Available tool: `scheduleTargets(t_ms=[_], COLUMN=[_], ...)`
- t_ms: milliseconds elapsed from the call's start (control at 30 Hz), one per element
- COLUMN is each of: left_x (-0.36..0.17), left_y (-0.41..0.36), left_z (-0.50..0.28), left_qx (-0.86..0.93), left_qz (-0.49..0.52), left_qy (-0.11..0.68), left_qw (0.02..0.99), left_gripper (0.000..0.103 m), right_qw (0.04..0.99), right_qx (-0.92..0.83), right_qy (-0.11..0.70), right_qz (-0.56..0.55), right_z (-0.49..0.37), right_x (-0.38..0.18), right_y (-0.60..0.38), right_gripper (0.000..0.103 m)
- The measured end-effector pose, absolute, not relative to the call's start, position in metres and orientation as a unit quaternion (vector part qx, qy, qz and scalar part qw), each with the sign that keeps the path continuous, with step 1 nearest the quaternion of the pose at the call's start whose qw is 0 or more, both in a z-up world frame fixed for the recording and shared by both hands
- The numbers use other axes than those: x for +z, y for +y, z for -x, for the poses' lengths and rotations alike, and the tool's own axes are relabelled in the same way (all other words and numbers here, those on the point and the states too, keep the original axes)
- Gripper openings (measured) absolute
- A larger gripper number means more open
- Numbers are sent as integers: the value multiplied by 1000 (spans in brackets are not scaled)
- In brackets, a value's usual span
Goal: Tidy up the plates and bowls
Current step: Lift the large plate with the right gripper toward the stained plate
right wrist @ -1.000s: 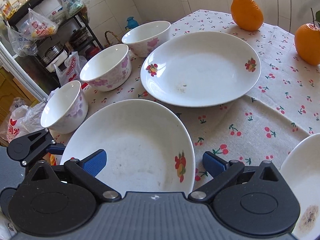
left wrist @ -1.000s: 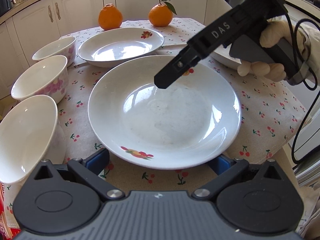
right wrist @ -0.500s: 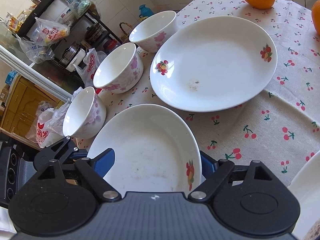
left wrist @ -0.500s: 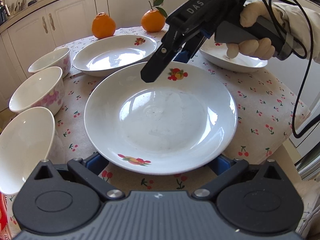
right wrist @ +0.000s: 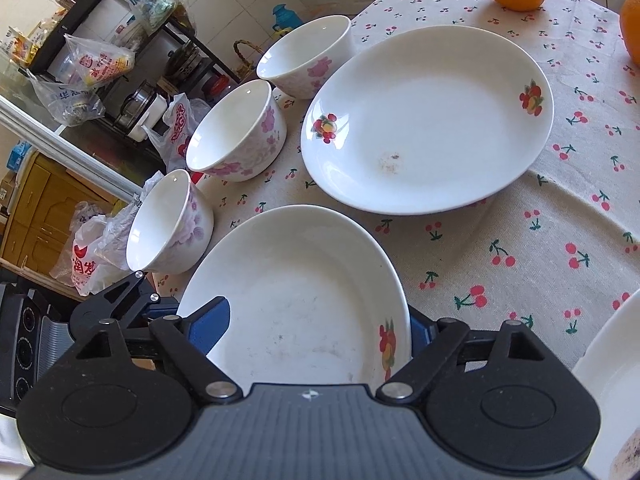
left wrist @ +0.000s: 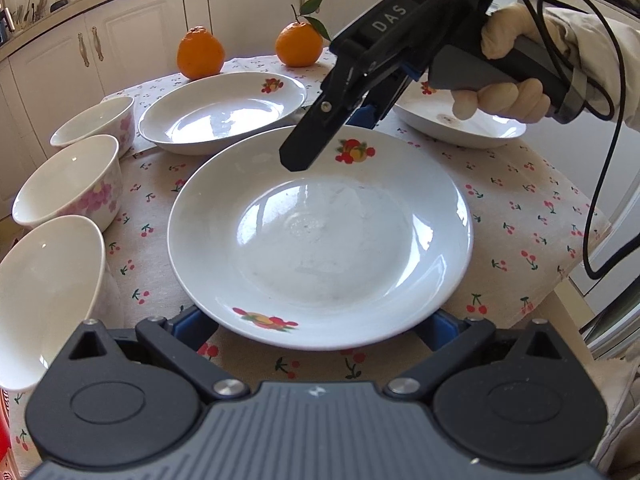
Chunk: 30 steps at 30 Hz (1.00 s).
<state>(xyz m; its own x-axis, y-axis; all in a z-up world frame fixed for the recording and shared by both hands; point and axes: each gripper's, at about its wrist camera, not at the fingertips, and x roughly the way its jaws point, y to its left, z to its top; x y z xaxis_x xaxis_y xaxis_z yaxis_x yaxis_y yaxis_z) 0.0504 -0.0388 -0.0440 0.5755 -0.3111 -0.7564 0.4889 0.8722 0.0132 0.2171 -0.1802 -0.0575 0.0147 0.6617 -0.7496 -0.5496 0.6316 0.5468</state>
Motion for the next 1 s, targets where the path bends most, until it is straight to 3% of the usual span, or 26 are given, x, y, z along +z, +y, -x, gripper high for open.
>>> scheduleTargets(t_ms=[1000], left_x=[-8], left_y=[-84], left_z=[-78], left_qx=[-298], left_qz=[-135], left_qy=[375], left_qw=[867], left_gripper=[101], right_qw=[774], right_qx=[378], right_qy=[501], right_qz=[-80], right_z=[-201], right_x=[-14], right_y=[-259], right_gripper=[91])
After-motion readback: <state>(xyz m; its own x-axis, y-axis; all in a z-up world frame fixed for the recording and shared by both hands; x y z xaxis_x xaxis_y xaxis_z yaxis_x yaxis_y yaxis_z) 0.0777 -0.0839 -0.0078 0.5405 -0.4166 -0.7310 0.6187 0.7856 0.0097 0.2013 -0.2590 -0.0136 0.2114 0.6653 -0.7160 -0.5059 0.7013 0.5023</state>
